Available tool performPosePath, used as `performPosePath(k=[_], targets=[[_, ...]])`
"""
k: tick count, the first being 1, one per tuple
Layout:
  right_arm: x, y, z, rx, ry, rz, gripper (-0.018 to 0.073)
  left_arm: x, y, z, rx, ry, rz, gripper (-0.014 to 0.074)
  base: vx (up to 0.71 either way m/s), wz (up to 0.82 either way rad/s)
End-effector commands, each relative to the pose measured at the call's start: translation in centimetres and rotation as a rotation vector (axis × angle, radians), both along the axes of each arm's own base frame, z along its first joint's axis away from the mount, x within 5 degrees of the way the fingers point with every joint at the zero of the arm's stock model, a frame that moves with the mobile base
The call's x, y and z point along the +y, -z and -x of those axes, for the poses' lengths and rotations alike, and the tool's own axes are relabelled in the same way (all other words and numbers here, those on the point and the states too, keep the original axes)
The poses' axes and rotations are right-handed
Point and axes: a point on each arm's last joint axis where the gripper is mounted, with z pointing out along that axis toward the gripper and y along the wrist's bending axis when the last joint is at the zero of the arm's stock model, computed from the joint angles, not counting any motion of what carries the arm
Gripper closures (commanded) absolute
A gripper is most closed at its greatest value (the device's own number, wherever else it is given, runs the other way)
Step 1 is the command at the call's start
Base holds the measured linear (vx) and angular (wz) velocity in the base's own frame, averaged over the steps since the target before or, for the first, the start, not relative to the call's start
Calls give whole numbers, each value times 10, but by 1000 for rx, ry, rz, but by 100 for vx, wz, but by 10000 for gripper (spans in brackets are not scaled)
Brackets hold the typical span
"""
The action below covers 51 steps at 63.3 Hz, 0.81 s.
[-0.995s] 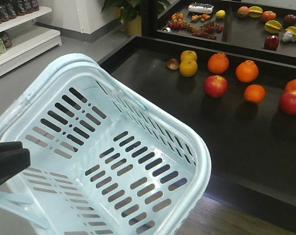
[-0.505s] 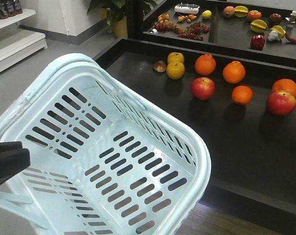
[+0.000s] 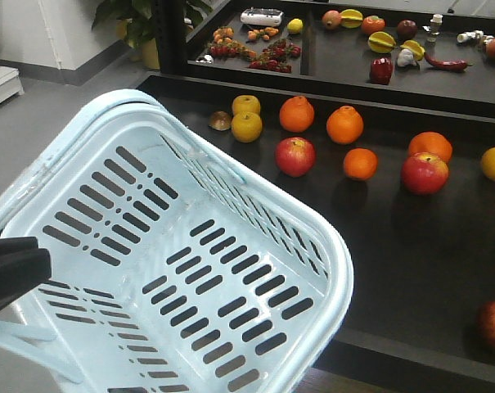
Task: Pick three apples into basket with both arms
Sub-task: 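Drive the base up to the table edge holding the basket aloft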
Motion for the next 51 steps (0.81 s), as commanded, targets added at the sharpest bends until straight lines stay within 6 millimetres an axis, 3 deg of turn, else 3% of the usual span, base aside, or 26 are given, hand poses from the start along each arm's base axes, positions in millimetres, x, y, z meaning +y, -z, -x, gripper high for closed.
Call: performPosePath(k=[1,51], targets=[[1,-3,0,-67,-13,25,564,1,-16,-1,-54,-40,99,603,11,-18],[1,-3,0,-67,-13,25,564,1,-16,-1,-54,-40,99,603,8,-9]])
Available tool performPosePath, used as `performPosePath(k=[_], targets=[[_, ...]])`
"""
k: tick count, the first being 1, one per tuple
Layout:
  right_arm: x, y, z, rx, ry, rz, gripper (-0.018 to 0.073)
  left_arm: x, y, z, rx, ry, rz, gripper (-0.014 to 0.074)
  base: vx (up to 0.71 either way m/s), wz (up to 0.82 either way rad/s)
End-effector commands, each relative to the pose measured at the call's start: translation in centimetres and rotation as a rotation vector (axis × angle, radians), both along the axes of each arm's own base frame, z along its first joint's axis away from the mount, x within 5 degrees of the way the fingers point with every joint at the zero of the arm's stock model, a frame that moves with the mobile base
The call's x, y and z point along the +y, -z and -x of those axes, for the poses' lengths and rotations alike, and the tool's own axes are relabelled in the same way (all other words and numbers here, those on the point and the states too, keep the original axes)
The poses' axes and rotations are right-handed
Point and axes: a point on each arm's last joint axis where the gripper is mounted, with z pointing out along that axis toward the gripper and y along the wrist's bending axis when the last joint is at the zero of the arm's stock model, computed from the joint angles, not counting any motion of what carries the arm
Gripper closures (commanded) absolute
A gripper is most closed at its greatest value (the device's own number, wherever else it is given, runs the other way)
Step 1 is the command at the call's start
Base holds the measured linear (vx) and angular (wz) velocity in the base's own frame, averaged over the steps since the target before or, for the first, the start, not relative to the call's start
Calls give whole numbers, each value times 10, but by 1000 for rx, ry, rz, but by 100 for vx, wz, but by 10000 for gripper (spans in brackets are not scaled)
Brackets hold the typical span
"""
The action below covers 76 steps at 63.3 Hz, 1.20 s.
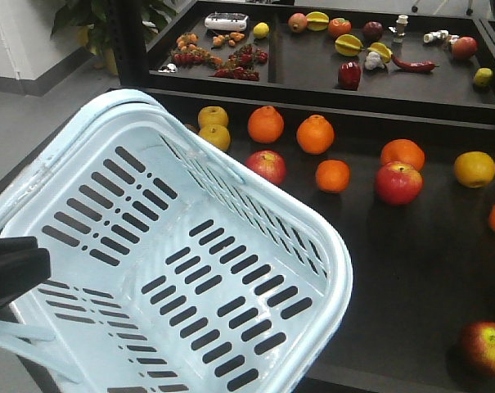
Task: Pick three apples into basket with both arms
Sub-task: 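Drive the base up to the table edge holding the basket aloft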
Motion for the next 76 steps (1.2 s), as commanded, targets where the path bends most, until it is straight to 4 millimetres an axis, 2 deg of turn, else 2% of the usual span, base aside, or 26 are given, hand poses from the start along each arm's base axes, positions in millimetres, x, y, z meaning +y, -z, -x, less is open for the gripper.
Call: performPosePath(k=[1,76], targets=[[1,-3,0,-67,-13,25,564,1,-16,-1,-54,-40,99,603,6,-10],[1,-3,0,-67,-13,25,564,1,-16,-1,-54,-40,99,603,7,-17]])
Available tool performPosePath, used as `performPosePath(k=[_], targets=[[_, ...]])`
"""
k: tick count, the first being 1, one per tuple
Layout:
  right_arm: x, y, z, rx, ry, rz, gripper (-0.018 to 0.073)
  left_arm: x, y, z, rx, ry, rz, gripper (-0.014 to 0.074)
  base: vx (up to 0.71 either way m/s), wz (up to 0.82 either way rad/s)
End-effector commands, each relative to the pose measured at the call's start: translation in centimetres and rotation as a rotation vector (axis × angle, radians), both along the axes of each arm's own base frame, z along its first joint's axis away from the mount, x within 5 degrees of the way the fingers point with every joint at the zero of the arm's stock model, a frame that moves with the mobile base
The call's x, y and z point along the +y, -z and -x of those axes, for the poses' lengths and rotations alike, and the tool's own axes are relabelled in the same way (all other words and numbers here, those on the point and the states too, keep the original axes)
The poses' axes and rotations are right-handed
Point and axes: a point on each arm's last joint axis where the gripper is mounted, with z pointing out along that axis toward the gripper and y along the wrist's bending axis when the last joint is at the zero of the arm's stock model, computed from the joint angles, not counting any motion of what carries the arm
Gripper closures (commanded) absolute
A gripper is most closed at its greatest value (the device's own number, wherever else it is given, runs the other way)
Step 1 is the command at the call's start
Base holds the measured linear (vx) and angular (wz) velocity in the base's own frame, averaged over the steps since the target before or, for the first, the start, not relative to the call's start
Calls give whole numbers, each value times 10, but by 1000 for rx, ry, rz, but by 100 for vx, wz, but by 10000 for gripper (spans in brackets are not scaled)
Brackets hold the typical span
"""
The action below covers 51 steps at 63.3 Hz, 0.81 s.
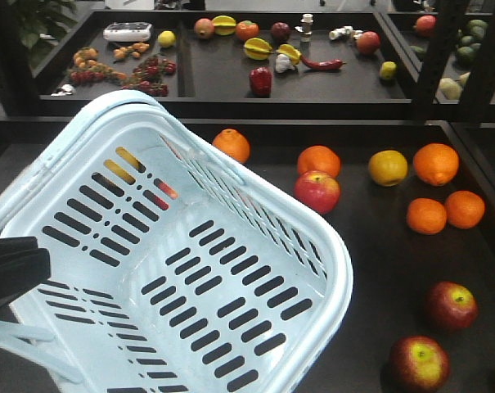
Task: Pick three apples into basket with both arms
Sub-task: 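Drive the base up to the table edge holding the basket aloft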
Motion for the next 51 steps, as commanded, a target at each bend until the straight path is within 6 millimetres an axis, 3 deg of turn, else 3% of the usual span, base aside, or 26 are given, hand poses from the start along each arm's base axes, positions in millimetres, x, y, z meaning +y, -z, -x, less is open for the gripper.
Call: performPosePath(k=[1,51], targets=[[1,-3,0,-67,-13,25,564,1,-16,-1,-54,-40,99,603,9,-24],[1,-3,0,-67,-13,25,564,1,-16,-1,-54,-40,99,603,6,-12]])
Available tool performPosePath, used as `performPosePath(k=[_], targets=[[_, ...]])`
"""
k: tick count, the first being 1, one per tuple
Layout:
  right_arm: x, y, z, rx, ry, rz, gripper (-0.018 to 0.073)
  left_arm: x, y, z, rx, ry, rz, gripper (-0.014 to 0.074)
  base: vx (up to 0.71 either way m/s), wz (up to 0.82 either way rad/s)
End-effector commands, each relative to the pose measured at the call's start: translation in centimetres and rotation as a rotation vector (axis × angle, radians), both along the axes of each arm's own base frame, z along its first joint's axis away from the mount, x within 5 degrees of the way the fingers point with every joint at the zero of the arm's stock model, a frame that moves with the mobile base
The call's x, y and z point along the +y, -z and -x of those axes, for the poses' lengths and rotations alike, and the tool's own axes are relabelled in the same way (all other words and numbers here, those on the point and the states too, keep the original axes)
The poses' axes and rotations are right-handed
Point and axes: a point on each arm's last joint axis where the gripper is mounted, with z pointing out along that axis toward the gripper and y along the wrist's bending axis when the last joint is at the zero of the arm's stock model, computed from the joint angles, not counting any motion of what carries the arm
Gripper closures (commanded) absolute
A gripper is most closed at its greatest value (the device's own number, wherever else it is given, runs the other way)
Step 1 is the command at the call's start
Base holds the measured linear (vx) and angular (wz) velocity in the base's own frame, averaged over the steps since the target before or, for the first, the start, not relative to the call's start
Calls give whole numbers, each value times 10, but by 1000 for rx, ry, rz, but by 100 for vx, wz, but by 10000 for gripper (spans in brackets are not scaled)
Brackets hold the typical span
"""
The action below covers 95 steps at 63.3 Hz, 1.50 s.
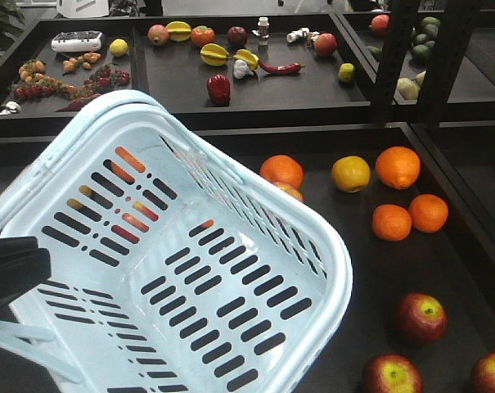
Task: Pick three apples into basket with both arms
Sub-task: 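Drive the base up to the table edge holding the basket aloft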
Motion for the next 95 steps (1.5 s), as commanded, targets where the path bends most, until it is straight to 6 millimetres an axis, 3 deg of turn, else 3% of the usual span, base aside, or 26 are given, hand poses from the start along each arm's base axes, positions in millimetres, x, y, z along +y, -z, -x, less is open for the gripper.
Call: performPosePath(k=[1,95], targets=[[1,-3,0,-67,-13,25,564,1,-16,-1,-54,-40,99,603,0,0],[1,-3,0,-67,-13,25,564,2,-18,-3,-71,-62,120,603,0,1]])
